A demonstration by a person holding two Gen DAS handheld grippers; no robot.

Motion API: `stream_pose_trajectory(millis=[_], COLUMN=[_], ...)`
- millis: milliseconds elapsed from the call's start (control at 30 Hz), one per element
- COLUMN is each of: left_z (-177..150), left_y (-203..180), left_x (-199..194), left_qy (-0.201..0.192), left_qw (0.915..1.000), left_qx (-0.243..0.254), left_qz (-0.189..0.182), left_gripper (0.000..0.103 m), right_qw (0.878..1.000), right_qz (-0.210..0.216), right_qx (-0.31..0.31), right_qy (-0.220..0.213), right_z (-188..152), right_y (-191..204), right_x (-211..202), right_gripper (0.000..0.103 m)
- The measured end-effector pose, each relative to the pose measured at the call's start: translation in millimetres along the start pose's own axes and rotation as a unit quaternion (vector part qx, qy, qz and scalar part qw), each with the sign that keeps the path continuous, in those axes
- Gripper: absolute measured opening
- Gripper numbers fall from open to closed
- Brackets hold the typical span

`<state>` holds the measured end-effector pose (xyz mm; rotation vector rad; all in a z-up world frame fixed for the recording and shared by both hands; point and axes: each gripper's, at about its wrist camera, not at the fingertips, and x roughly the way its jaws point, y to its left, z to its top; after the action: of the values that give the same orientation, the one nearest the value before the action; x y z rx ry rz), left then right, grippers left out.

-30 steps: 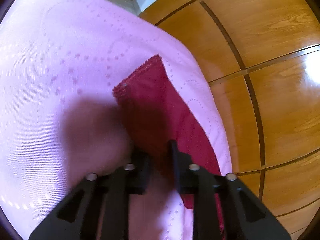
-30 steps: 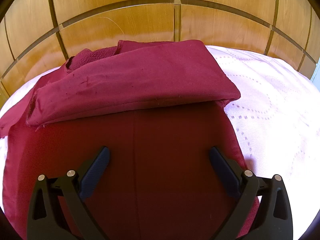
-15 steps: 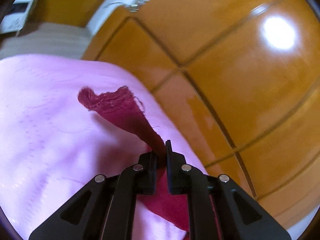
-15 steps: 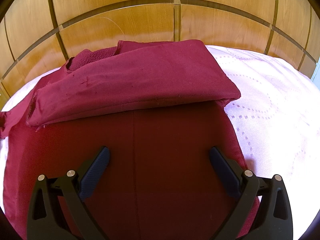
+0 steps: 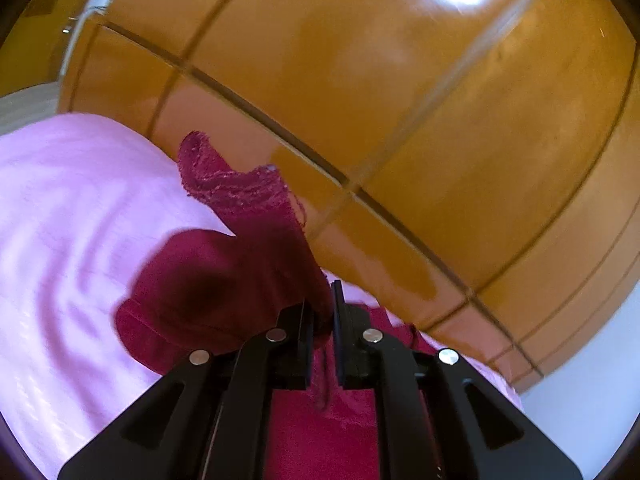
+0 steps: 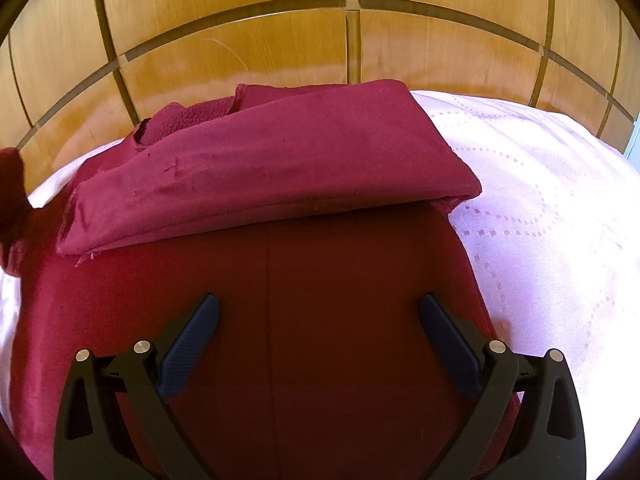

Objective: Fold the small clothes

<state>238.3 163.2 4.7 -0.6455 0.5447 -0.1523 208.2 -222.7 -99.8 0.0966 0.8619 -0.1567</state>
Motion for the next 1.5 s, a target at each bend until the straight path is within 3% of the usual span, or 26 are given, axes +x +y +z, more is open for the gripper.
stream_pose_trajectory(millis=[200, 433, 500, 633, 800, 900, 1000, 1100, 1200, 1300, 1367, 1433, 1500], left_z=[-44, -78, -89, -114, -130, -130, -120, -105, -97, -97, -96, -93, -89], left_y=[-55, -80, -83, -96, -92, -77, -46, -3, 30, 51, 54, 51, 51], left_x=[31, 83, 96, 111, 88, 70, 41, 20, 19, 27, 33, 36, 41], left_qy=[0.05, 0.106, 0.12, 0.143, 0.137, 0.11, 0.058, 0.028, 0.036, 0.053, 0.056, 0.055, 0.056], left_qw=[0.9972, 0.9881, 0.9841, 0.9751, 0.9704, 0.9754, 0.9815, 0.985, 0.9821, 0.9779, 0.9766, 0.9788, 0.9805], left_qx=[0.055, 0.111, 0.129, 0.168, 0.198, 0.188, 0.159, 0.089, 0.03, -0.006, -0.004, 0.006, 0.014], left_qz=[-0.003, 0.012, 0.022, 0.023, 0.018, 0.034, 0.089, 0.145, 0.183, 0.202, 0.208, 0.197, 0.188], left_gripper=[0.007, 0.007, 0.013, 0.057, 0.076, 0.08, 0.084, 0.084, 0.083, 0.081, 0.08, 0.08, 0.08], right_qw=[1.0, 1.0, 1.0, 1.0, 1.0, 1.0, 0.999, 0.999, 0.995, 0.987, 0.982, 0.979, 0.975], right_qz=[0.005, 0.007, 0.007, 0.008, 0.01, 0.014, 0.024, 0.032, 0.071, 0.14, 0.177, 0.196, 0.213], right_qx=[0.004, 0.006, 0.006, 0.007, 0.009, 0.012, 0.019, 0.028, 0.044, 0.063, 0.058, 0.05, 0.058], right_qy=[-0.002, -0.003, -0.003, -0.003, -0.004, -0.006, -0.011, -0.033, -0.05, -0.047, -0.026, 0.0, 0.027], right_z=[-1, -1, -1, -1, -2, -2, -2, -3, 3, 16, 30, 40, 49], right_y=[-1, -1, -1, -1, -1, -3, -6, -9, -10, -2, 13, 29, 42], right_x=[0, -1, -1, -1, 0, -1, -3, -13, -30, -39, -35, -23, -5], right_gripper=[0.099, 0.099, 0.099, 0.099, 0.099, 0.099, 0.099, 0.097, 0.077, 0.068, 0.062, 0.053, 0.05])
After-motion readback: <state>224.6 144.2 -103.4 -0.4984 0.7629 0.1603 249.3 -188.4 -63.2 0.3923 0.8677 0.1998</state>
